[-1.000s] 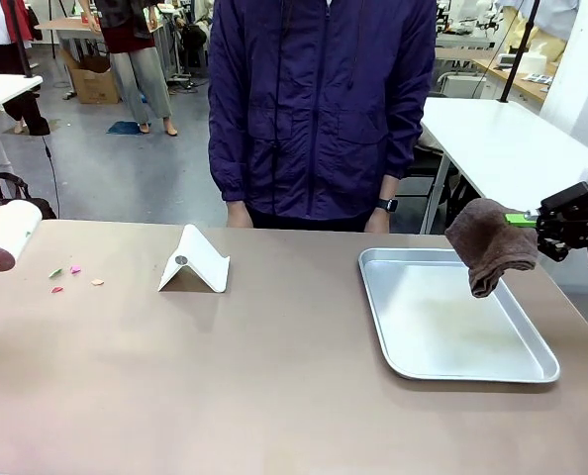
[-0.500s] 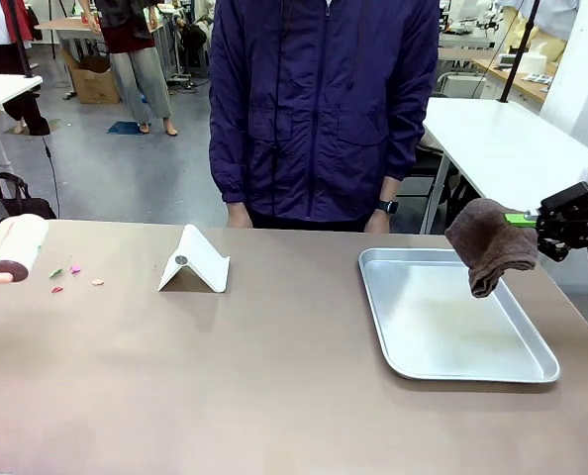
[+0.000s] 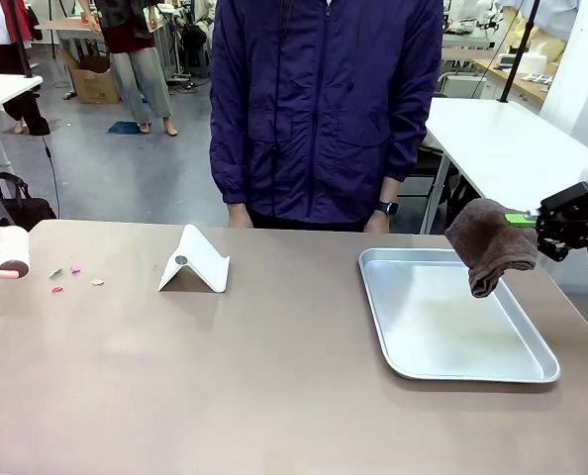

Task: Clean the surface of the table.
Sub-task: Clean the area not pointed to by the person.

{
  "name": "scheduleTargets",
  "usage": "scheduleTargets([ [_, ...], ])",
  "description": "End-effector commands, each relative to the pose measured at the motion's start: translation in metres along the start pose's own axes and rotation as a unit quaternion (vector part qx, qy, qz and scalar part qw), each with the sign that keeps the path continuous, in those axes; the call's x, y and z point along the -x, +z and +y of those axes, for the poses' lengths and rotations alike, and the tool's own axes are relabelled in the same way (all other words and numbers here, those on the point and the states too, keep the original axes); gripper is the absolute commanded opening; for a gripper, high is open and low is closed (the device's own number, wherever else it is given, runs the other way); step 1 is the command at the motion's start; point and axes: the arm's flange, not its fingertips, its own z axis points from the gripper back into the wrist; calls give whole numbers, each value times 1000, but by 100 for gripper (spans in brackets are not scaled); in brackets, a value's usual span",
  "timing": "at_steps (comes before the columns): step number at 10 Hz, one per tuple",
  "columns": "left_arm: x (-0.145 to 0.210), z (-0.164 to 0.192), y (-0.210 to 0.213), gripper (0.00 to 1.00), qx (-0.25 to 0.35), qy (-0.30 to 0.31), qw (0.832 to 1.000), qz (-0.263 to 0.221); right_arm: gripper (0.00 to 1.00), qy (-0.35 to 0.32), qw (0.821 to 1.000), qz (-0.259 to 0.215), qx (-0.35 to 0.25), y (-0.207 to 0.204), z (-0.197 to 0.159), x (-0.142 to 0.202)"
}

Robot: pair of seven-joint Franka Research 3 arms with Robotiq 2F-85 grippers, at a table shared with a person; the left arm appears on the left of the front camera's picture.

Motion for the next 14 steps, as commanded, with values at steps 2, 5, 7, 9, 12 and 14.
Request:
scheduleTargets([
  [2,-18,13,-18,22,-22,49,998,19,8,3,1000,-2,1,0,3,3],
  [5,-23,27,-29,22,-41,67,996,36,8,3,1000,-2,1,0,3,3],
  [7,-22,32,-39,22,-50,63,995,51,8,3,1000,-2,1,0,3,3],
  [9,-19,32,-50,22,-61,56,994,65,8,3,1000,-2,1,0,3,3],
  [12,-18,29,-77,22,-78,49,992,91,8,3,1000,-2,1,0,3,3],
  [14,-18,25,-100,22,-89,43,988,115,8,3,1000,-2,1,0,3,3],
])
